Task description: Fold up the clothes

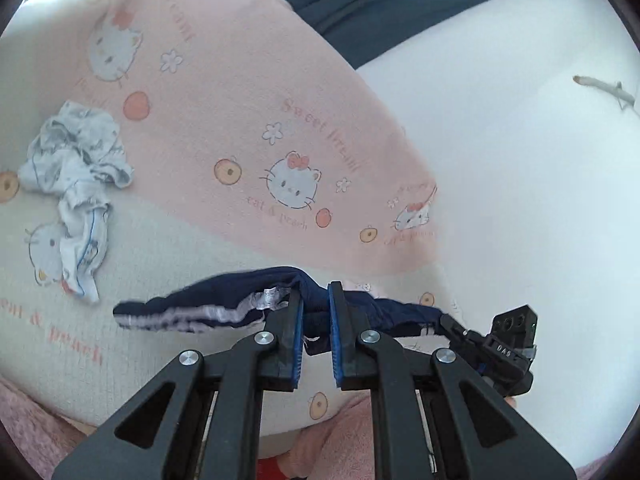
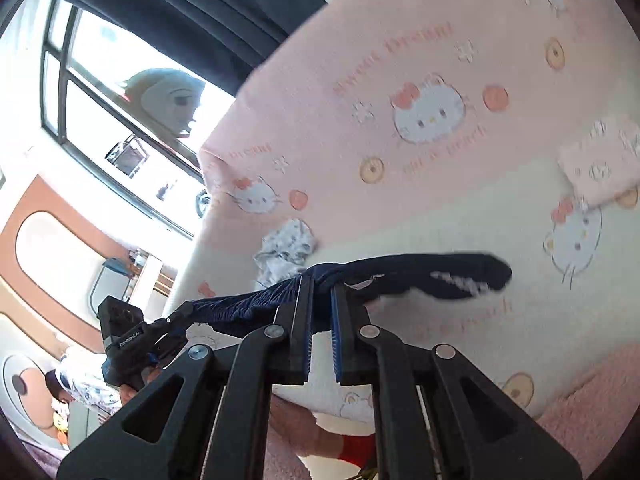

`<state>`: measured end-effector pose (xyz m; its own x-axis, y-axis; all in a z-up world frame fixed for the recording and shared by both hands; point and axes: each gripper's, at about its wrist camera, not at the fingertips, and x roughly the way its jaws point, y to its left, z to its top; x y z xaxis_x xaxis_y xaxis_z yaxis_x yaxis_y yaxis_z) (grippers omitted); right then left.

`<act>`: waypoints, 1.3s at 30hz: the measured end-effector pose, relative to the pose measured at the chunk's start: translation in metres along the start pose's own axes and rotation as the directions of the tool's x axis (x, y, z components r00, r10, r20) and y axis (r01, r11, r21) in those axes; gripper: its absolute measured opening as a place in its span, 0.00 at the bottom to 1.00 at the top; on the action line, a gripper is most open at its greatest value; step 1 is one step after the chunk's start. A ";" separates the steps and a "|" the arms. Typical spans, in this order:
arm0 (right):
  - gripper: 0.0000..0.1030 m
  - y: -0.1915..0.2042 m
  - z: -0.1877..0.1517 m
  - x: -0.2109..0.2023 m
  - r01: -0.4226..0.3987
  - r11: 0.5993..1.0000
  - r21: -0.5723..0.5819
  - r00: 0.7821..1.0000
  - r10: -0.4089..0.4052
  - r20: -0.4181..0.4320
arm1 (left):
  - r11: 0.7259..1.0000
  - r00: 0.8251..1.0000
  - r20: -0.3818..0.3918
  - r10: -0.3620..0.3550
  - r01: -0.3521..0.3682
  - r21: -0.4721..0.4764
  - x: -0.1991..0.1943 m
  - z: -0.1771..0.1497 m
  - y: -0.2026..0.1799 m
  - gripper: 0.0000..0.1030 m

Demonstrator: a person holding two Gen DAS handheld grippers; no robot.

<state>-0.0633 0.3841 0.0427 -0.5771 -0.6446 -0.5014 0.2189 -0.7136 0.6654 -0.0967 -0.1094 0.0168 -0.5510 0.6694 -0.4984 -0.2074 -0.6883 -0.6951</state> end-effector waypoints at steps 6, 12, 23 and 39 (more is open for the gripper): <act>0.06 -0.022 0.060 0.039 0.136 0.991 -0.001 0.988 -0.136 -0.070 | 0.997 0.990 -0.126 0.057 -0.062 -0.038 0.064 0.067 0.001 0.11; 0.07 0.024 0.124 -0.005 0.039 0.996 -0.084 0.993 -0.029 0.118 | 0.987 0.997 0.082 -0.004 -0.009 0.162 0.018 0.131 -0.080 0.12; 0.08 -0.052 0.011 0.049 0.173 0.984 0.038 0.985 -0.173 -0.022 | 0.980 0.975 -0.204 0.086 -0.119 -0.156 0.113 0.013 0.077 0.12; 0.28 -0.154 -0.101 0.163 0.406 0.904 0.132 0.886 -0.354 -0.301 | 0.891 0.840 -0.317 0.439 -0.453 0.032 0.194 -0.039 0.148 0.39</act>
<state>-0.1119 0.3612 -0.1976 -0.3519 -0.4007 -0.8459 -0.1404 -0.8709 0.4709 -0.2026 -0.0708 -0.2026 -0.2976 0.3490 -0.8886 0.0392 -0.9255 -0.3767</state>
